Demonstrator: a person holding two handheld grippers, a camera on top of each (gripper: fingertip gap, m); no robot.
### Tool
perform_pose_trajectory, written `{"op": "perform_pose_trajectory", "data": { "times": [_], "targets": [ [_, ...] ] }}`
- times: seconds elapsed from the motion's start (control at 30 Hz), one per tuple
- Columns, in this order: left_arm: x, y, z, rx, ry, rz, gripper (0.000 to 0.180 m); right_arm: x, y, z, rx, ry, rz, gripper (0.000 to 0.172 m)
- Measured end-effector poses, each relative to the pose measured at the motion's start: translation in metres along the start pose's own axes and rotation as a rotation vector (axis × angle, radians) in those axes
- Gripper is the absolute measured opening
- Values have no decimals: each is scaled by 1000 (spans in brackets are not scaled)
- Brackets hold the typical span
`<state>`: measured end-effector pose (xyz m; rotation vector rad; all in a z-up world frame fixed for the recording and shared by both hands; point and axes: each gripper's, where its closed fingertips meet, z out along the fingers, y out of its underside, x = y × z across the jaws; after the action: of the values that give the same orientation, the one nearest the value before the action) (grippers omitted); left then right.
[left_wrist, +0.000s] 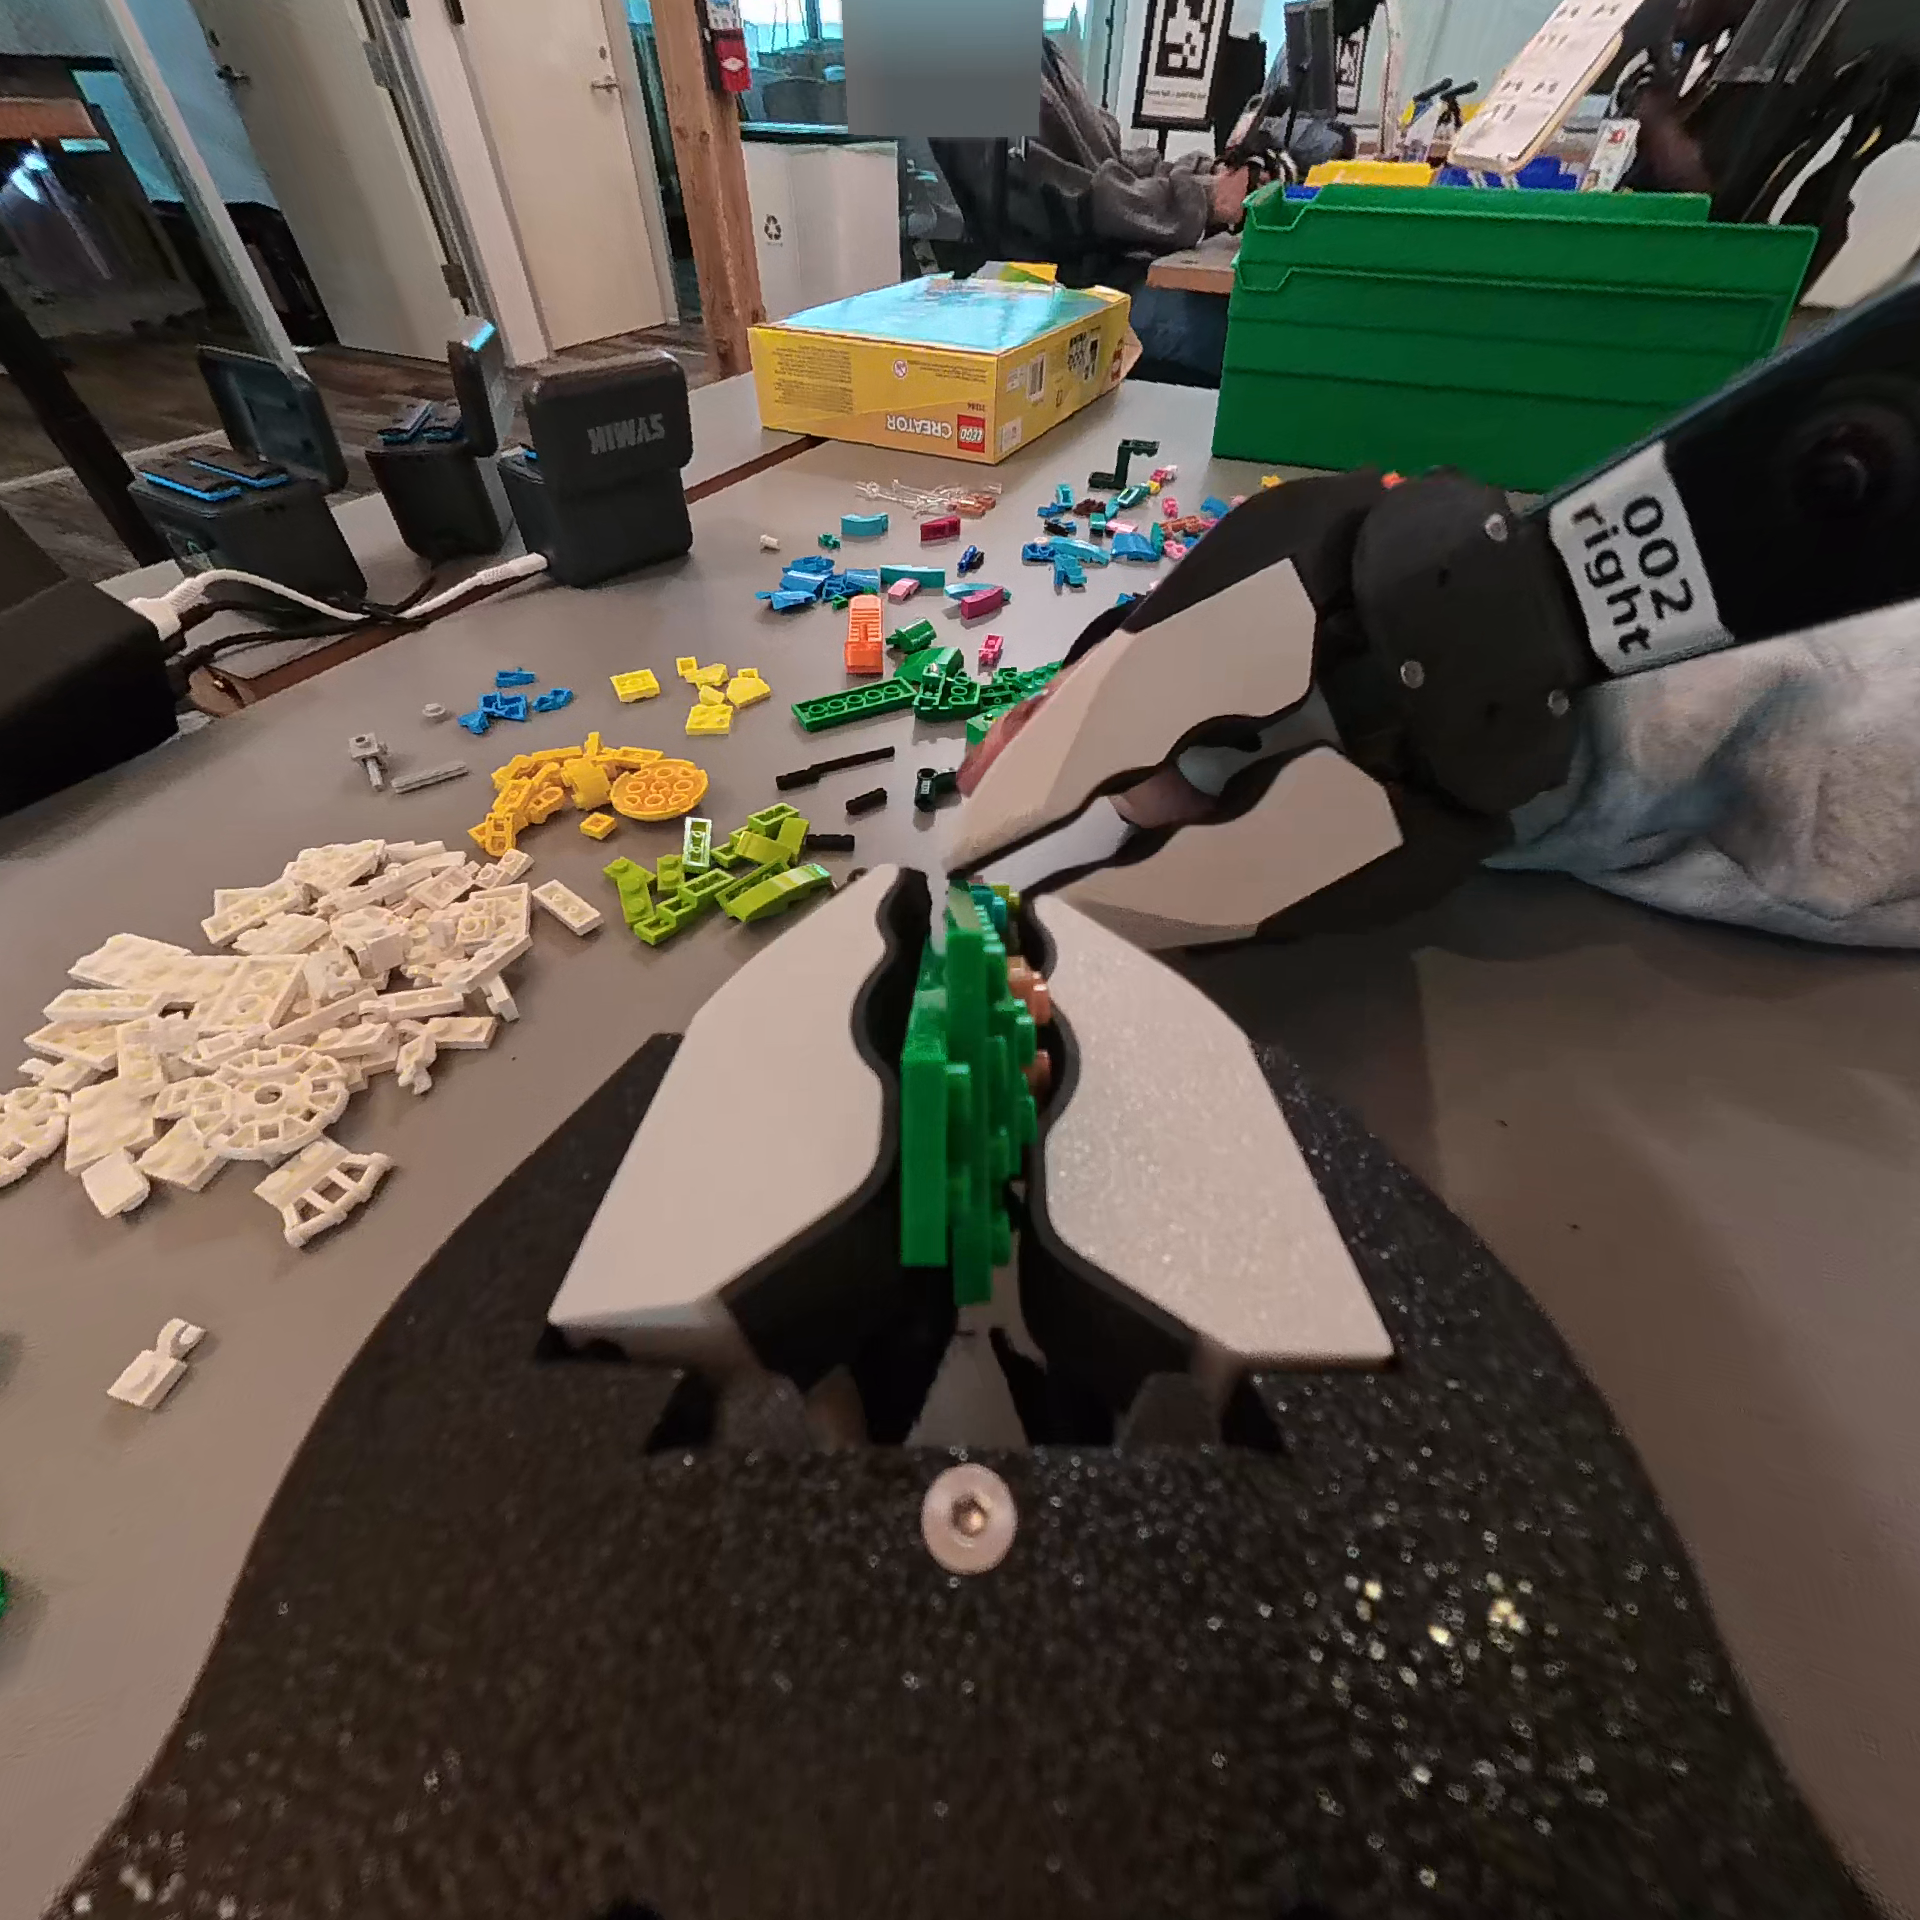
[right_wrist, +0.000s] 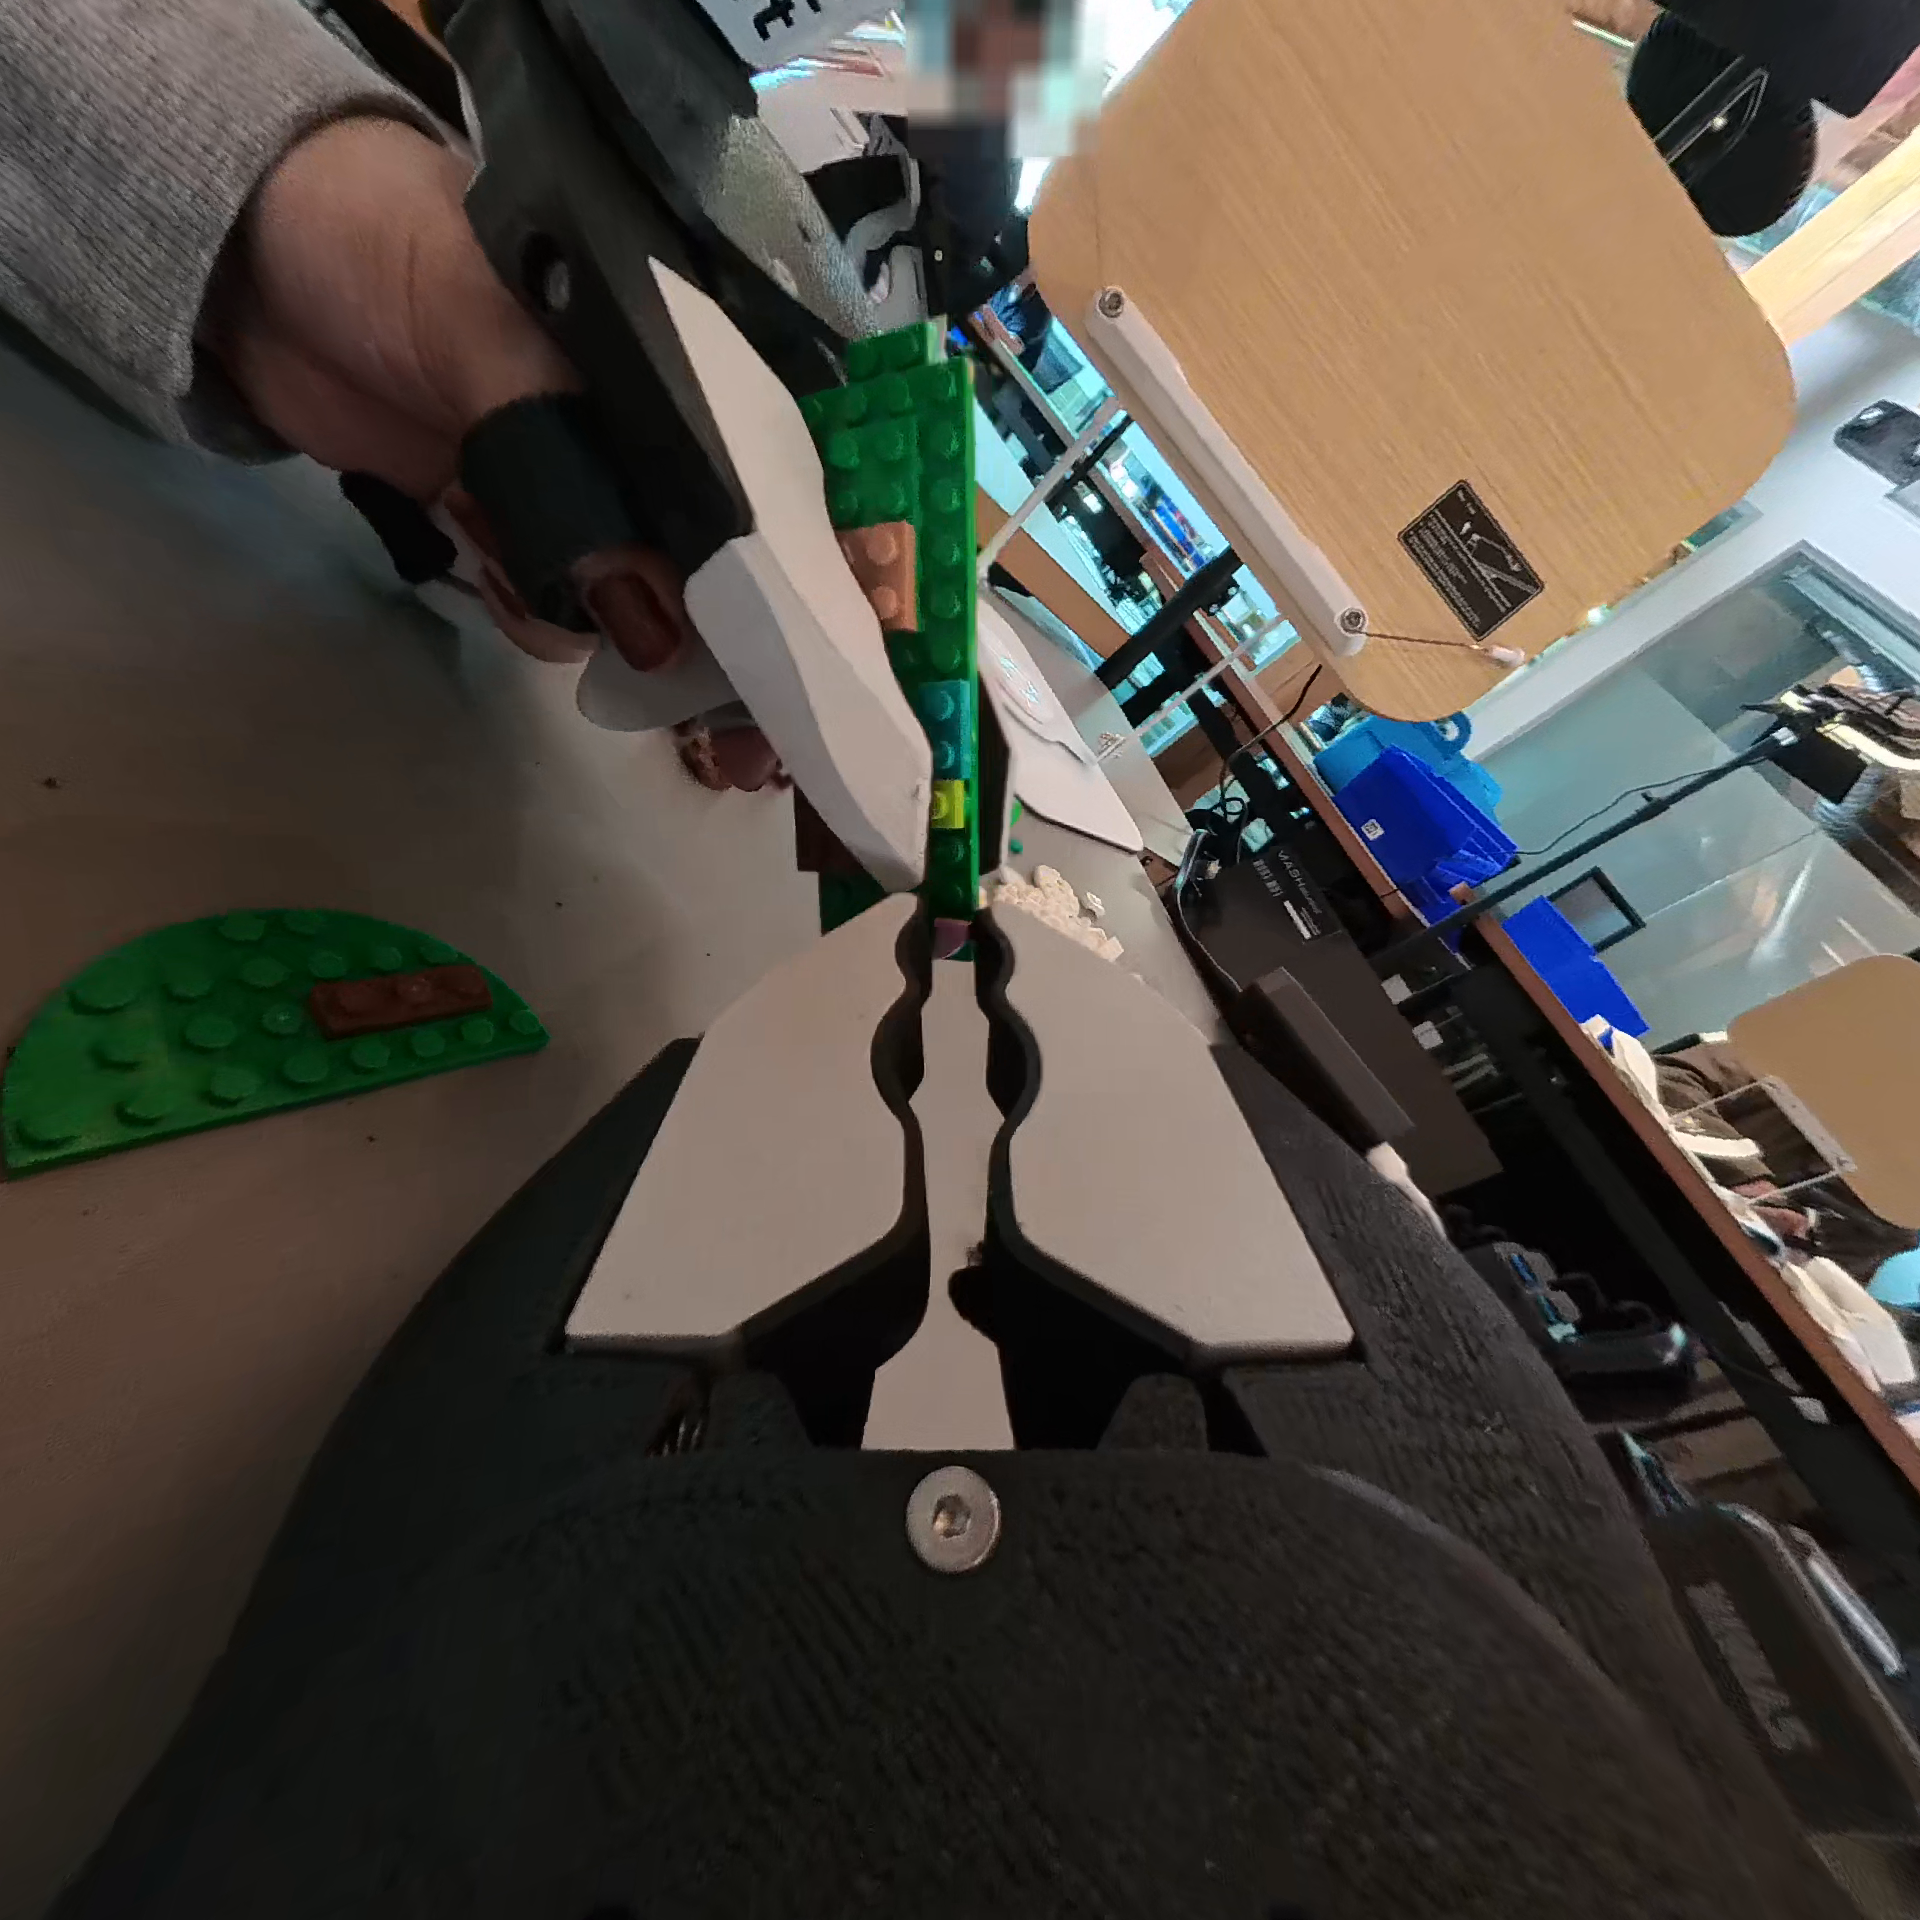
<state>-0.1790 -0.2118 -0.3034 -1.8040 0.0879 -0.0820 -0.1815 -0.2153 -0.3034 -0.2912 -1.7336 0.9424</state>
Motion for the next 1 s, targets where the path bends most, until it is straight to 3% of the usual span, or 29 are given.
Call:
{"op": "perform_pose_trajectory", "data": {
  "times": [0.03, 0.3, 0.63, 0.83, 1.0],
  "targets": [
    [1, 0, 0, -1, 1, 6, 17, 0, 0, 0, 3, -9, 8, 6],
    [2, 4, 1, -31, 10, 34, 17, -4, 2, -1, -8, -67, 28, 6],
    [7, 16, 4, -108, -12, 243, 17, -18, 7, -7, -33, -206, 49, 0],
    [4, 14, 4, -99, -23, 224, 17, -15, 8, -6, -35, -142, 2, 0],
    [-1, 7, -1, -43, -12, 129, 17, 7, 14, -3, -79, 13, 35, 0]
  ]
}}
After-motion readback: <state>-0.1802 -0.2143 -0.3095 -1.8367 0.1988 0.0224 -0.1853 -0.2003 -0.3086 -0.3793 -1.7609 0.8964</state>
